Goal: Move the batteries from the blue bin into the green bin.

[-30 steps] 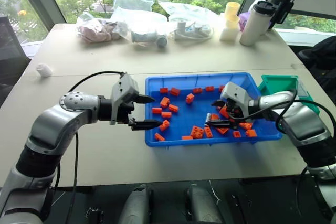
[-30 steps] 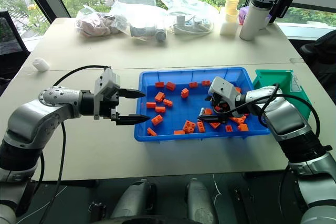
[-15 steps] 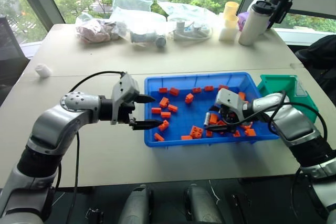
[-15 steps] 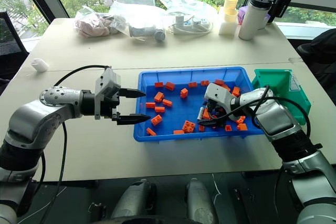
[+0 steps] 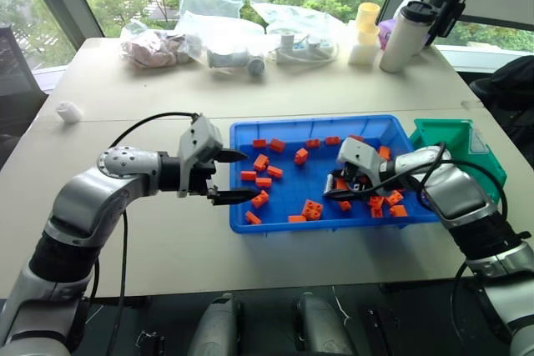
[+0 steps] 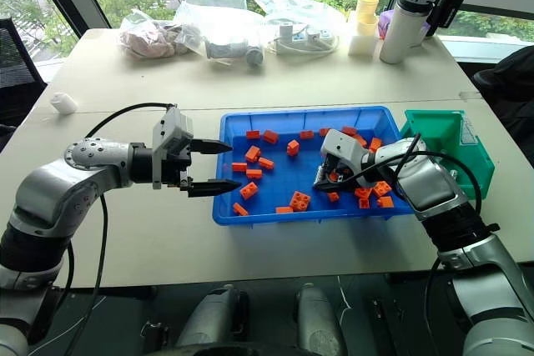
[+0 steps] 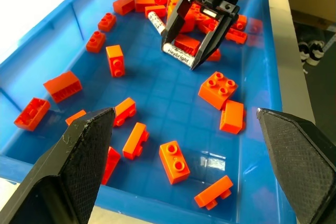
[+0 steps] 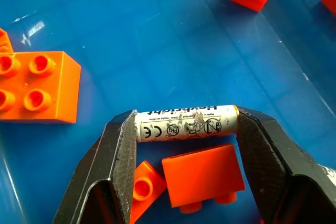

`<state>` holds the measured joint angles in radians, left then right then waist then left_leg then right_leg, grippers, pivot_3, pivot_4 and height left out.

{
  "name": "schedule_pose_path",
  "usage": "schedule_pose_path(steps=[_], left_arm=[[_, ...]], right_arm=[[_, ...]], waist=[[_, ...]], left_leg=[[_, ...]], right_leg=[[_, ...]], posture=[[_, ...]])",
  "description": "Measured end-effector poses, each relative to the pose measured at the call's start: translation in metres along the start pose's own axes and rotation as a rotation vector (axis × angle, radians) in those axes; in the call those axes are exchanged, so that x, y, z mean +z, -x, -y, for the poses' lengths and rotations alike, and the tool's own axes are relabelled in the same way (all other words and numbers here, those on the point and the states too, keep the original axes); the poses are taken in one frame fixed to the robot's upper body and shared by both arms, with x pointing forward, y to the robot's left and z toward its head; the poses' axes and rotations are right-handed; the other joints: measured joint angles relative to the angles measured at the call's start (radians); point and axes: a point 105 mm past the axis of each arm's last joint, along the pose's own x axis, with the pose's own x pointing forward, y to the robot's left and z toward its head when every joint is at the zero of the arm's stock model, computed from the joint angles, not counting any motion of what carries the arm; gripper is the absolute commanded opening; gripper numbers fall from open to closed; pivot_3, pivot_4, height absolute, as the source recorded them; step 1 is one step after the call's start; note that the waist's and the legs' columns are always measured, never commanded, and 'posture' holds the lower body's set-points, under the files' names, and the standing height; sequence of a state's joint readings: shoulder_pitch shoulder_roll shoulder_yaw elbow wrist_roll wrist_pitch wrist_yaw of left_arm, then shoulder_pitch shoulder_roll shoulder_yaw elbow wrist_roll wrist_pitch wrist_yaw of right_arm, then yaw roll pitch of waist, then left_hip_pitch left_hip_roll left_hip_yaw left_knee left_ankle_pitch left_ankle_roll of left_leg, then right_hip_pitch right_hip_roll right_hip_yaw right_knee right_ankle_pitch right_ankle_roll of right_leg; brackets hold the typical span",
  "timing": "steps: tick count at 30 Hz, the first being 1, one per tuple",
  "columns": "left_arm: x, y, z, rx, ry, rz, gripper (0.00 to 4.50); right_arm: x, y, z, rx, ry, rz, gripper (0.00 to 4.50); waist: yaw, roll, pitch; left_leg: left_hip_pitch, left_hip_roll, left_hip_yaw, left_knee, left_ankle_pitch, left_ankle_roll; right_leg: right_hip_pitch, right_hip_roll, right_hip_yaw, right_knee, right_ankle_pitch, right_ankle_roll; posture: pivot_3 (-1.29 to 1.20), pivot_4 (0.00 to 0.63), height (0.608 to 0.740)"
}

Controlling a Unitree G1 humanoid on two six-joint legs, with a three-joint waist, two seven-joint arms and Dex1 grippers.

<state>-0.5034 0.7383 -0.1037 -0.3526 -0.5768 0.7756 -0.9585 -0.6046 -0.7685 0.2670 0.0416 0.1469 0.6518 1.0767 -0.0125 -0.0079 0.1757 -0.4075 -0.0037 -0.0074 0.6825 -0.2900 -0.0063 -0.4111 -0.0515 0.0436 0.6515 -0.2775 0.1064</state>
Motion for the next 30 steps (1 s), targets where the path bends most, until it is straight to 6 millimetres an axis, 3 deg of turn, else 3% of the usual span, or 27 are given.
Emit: schedule_pose_path(steps=[3,7,12,16,18,23,27,29,30], left_arm=[[0.001,-0.001,0.0,0.001,0.001,0.007,4.5],[0.007,-0.004,0.0,-0.004,0.001,0.04,4.5],[0.024,-0.007,-0.002,-0.004,-0.023,0.099,4.5],[0.042,-0.016,-0.004,-0.032,-0.035,0.168,4.5],[0.048,-0.019,-0.005,-0.046,-0.039,0.188,4.5],[0.054,-0.034,-0.004,-0.094,-0.063,0.196,4.5],[0.044,-0.043,-0.007,-0.095,-0.096,0.143,4.5],[0.04,-0.045,-0.009,-0.094,-0.101,0.129,4.5],[0.039,-0.045,-0.009,-0.093,-0.102,0.126,4.5]], right_arm=[[0.019,0.012,0.009,-0.046,-0.03,0.106,2.2],[0.051,0.045,0.027,-0.16,-0.064,0.283,2.2],[0.05,0.088,0.05,-0.346,-0.17,0.368,2.2],[0.021,0.149,0.077,-0.641,-0.259,0.349,2.2],[-0.001,0.165,0.082,-0.735,-0.308,0.286,2.2],[-0.05,0.165,0.08,-0.814,-0.448,0.149,2.2],[-0.078,0.164,0.08,-0.867,-0.543,0.094,2.2],[-0.081,0.165,0.082,-0.889,-0.554,0.085,3.27],[-0.083,0.166,0.083,-0.902,-0.559,0.081,3.56]], waist=[[0.0,0.0,0.0],[0.004,0.0,0.0],[0.006,0.0,0.0],[0.016,0.0,0.0],[0.018,0.0,0.0],[0.003,0.0,0.0],[-0.006,0.001,0.0],[-0.006,0.001,0.0],[-0.004,0.001,0.0]], left_leg=[[0.0,0.0,0.0,0.0,0.0,0.0],[0.0,0.0,0.0,0.0,0.0,0.0],[-0.001,-0.002,0.0,0.0,0.0,0.0],[-0.001,-0.002,0.0,0.0,0.0,0.0],[0.0,-0.002,0.001,0.0,0.0,0.0],[0.0,-0.001,0.002,0.0,0.0,0.0],[0.0,0.0,0.003,0.0,0.0,0.0],[0.001,0.0,0.002,0.0,0.0,0.0],[0.001,0.001,0.002,0.0,0.0,0.0]], right_leg=[[0.0,0.0,0.0,0.0,0.0,0.0],[0.0,-0.001,0.0,0.0,0.0,0.0],[0.0,-0.005,0.0,0.0,0.0,0.0],[0.0,-0.005,0.0,0.0,0.0,0.0],[0.0,-0.004,0.0,0.0,0.0,0.0],[0.0,-0.001,0.0,0.0,0.0,0.0],[0.0,0.001,0.002,0.001,0.0,0.0],[0.0,0.002,0.002,0.001,0.0,0.0],[0.0,0.002,0.002,0.002,0.0,0.0]], posture=[[0.0,0.15,0.74],[0.0,0.15,0.74],[0.0,0.15,0.74],[0.0,0.15,0.74],[0.0,0.15,0.74],[0.0,0.15,0.74],[0.0,0.15,0.74],[0.0,0.15,0.74],[0.0,0.15,0.74]])
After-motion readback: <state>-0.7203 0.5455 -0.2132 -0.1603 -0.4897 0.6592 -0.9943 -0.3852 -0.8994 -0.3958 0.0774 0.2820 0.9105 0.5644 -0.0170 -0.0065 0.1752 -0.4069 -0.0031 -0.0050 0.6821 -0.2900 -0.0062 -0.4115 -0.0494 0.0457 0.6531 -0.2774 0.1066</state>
